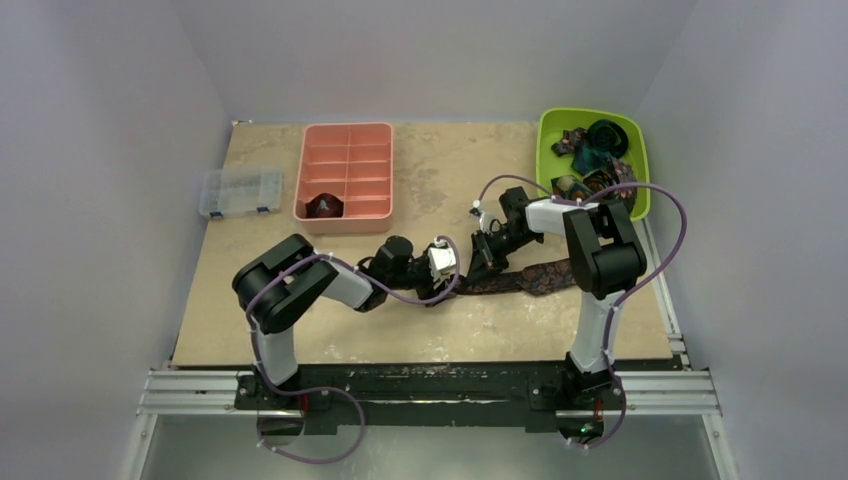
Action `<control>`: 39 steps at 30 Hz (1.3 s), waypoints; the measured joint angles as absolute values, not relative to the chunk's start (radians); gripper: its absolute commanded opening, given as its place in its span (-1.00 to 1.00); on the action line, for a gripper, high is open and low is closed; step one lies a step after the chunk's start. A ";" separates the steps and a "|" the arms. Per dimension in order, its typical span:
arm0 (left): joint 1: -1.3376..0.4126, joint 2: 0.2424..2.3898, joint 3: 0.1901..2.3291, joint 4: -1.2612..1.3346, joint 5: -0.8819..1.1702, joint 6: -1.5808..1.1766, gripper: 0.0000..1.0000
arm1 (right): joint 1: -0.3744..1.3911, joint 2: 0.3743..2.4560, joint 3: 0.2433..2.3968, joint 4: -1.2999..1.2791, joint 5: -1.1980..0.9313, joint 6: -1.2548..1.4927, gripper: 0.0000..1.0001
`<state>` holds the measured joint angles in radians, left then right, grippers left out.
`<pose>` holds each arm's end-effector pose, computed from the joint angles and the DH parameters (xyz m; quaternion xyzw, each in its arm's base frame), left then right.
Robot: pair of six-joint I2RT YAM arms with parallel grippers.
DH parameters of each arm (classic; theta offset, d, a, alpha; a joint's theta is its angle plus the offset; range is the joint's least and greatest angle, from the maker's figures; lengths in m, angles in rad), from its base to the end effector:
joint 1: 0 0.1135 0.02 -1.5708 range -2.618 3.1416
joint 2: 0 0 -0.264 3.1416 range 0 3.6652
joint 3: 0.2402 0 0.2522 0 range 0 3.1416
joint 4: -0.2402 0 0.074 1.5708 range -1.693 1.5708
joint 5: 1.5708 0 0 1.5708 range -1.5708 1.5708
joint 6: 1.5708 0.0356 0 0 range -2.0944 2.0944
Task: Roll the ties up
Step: Roll the tie at the center of the board.
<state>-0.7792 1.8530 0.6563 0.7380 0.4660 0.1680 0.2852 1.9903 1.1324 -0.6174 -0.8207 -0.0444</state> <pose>0.2262 -0.2459 0.1141 0.4854 0.6798 -0.3415 0.4308 0.3213 0.1214 0.1107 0.1690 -0.9004 -0.4008 0.0044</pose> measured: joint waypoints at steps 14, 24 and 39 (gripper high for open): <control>-0.808 1.906 0.677 0.833 0.490 0.109 -0.24 | 0.280 1.999 1.131 -0.613 -0.830 -0.035 -1.00; -0.844 1.938 0.746 0.801 0.457 0.112 -0.27 | 0.269 2.003 1.130 -0.612 -0.833 -0.034 -1.00; -0.868 1.947 0.806 0.685 0.412 0.150 -0.46 | 0.262 1.996 1.124 -0.609 -0.841 -0.047 -0.77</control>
